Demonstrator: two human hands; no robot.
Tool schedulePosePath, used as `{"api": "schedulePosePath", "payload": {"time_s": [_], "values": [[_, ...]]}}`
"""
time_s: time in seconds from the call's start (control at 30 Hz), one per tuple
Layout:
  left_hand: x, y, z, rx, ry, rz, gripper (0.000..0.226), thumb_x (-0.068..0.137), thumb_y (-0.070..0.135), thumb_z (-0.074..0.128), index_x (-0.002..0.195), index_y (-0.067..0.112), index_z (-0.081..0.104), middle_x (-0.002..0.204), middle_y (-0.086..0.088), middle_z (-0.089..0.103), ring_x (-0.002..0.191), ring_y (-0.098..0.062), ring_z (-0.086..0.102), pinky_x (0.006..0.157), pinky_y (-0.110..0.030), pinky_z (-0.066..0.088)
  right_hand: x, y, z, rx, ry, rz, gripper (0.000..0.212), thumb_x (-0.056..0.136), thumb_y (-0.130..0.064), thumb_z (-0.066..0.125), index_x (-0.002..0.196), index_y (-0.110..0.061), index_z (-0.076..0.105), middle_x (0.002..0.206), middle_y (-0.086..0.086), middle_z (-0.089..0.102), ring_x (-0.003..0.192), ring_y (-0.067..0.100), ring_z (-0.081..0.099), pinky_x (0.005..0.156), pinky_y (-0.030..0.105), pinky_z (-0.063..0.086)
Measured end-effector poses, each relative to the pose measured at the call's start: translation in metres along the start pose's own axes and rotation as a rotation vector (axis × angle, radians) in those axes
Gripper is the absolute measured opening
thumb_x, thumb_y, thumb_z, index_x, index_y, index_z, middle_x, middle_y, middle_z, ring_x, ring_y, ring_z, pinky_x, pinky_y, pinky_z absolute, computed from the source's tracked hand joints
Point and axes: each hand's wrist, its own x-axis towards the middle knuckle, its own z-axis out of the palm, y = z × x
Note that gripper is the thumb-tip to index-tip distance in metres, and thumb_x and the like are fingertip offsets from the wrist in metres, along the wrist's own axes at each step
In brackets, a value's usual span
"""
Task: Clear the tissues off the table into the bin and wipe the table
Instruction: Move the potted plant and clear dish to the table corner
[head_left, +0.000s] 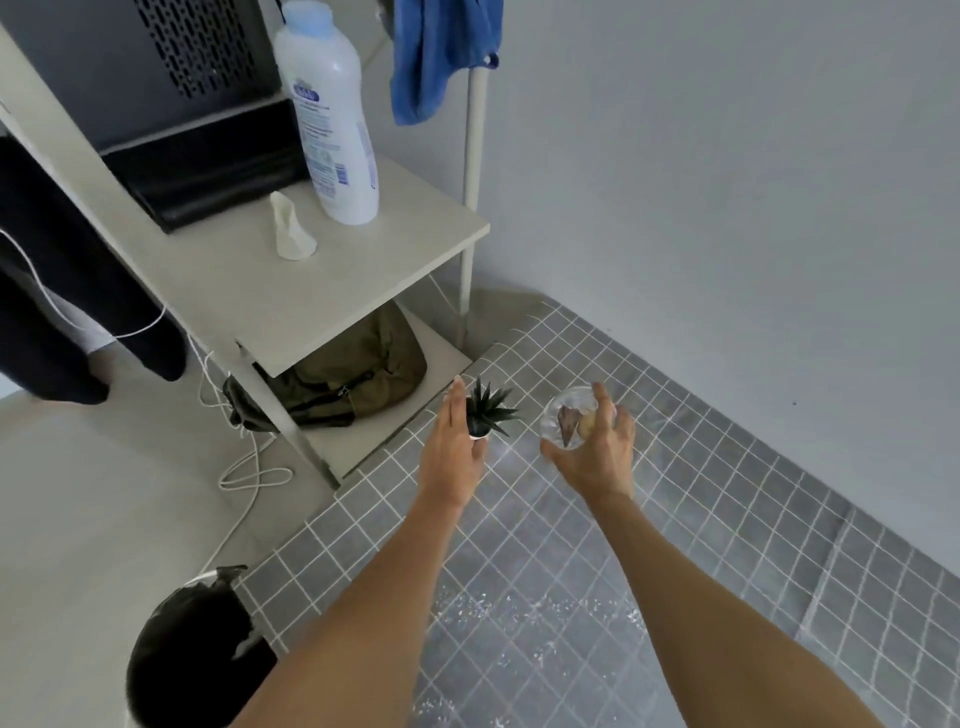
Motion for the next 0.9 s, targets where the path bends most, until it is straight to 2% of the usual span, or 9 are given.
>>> {"api": "schedulePosePath", "payload": {"time_s": [0.17, 0.33, 0.43, 0.5, 0.6, 0.7, 0.8, 0.9], "values": [[0.010, -0.006, 0.017, -0.005, 0.012, 0.045, 0.079, 0.091, 0.023, 0.062, 0.152, 0.011, 0.013, 0.159, -0.004, 0.022, 0.137, -0.023, 0.041, 0.105, -0.032, 0.042, 0.040, -0.008, 0.025, -0.011, -0.010, -0.037, 0.103, 0.065, -0.032, 0.086, 0.147, -0.023, 0.025, 0.136, 0.021, 0.035, 0.129, 0.037, 0.032, 0.109, 0.052, 0.031], [0.016, -0.007, 0.030, -0.061, 0.016, 0.033, 0.077, 0.091, 0.025, 0.062, 0.152, 0.010, 0.016, 0.156, -0.008, 0.030, 0.124, -0.028, 0.055, 0.096, -0.035, 0.051, 0.056, -0.009, 0.042, 0.028, -0.015, -0.042, 0.106, 0.061, -0.033, 0.089, 0.145, -0.022, 0.026, 0.138, 0.022, 0.037, 0.131, 0.037, 0.033, 0.109, 0.054, 0.033], [0.019, -0.006, 0.035, -0.073, -0.002, 0.061, 0.074, 0.093, 0.028, 0.059, 0.151, 0.008, 0.016, 0.159, -0.008, 0.022, 0.113, -0.030, 0.063, 0.084, -0.035, 0.056, 0.058, -0.005, 0.043, 0.018, -0.034, -0.085, 0.109, 0.063, -0.033, 0.089, 0.146, -0.024, 0.019, 0.146, 0.022, 0.026, 0.134, 0.040, 0.034, 0.103, 0.060, 0.039], [0.020, -0.005, 0.039, -0.074, 0.007, 0.077, 0.068, 0.094, 0.027, 0.059, 0.149, 0.005, 0.026, 0.160, -0.009, 0.017, 0.112, -0.030, 0.064, 0.082, -0.034, 0.058, 0.059, 0.001, 0.042, -0.060, -0.072, -0.111, 0.109, 0.068, -0.041, 0.084, 0.149, -0.027, 0.011, 0.155, 0.023, 0.008, 0.139, 0.044, 0.026, 0.103, 0.059, 0.040], [0.019, -0.005, 0.043, -0.080, 0.025, 0.085, 0.063, 0.093, 0.024, 0.061, 0.145, 0.001, 0.035, 0.158, -0.014, 0.021, 0.116, -0.032, 0.061, 0.085, -0.034, 0.057, 0.058, 0.009, 0.041, -0.178, -0.100, -0.144, 0.109, 0.074, -0.057, 0.072, 0.151, -0.027, 0.002, 0.158, 0.023, -0.007, 0.142, 0.045, 0.020, 0.107, 0.054, 0.034], [0.017, -0.003, 0.045, -0.092, 0.016, 0.090, 0.066, 0.094, 0.027, 0.060, 0.147, 0.003, 0.029, 0.156, -0.015, 0.027, 0.122, -0.032, 0.057, 0.089, -0.033, 0.054, 0.059, 0.010, 0.037, -0.244, -0.132, -0.153, 0.108, 0.075, -0.062, 0.067, 0.152, -0.025, 0.000, 0.158, 0.024, -0.008, 0.144, 0.043, 0.016, 0.113, 0.050, 0.023], [0.015, -0.001, 0.043, -0.089, 0.001, 0.081, 0.064, 0.095, 0.031, 0.057, 0.147, 0.004, 0.031, 0.158, -0.010, 0.023, 0.127, -0.027, 0.053, 0.096, -0.028, 0.048, 0.062, 0.010, 0.028, -0.340, -0.172, -0.163, 0.104, 0.080, -0.064, 0.060, 0.151, -0.028, -0.008, 0.158, 0.021, -0.012, 0.146, 0.038, 0.007, 0.117, 0.048, 0.012], [0.011, 0.000, 0.035, -0.069, -0.033, 0.062, 0.081, 0.093, 0.038, 0.057, 0.153, 0.009, 0.011, 0.160, -0.007, 0.017, 0.131, -0.026, 0.048, 0.097, -0.031, 0.048, 0.060, 0.009, 0.016, -0.414, -0.206, -0.157, 0.101, 0.084, -0.064, 0.053, 0.150, -0.031, -0.016, 0.159, 0.014, -0.016, 0.148, 0.031, -0.003, 0.119, 0.047, 0.004]]}}
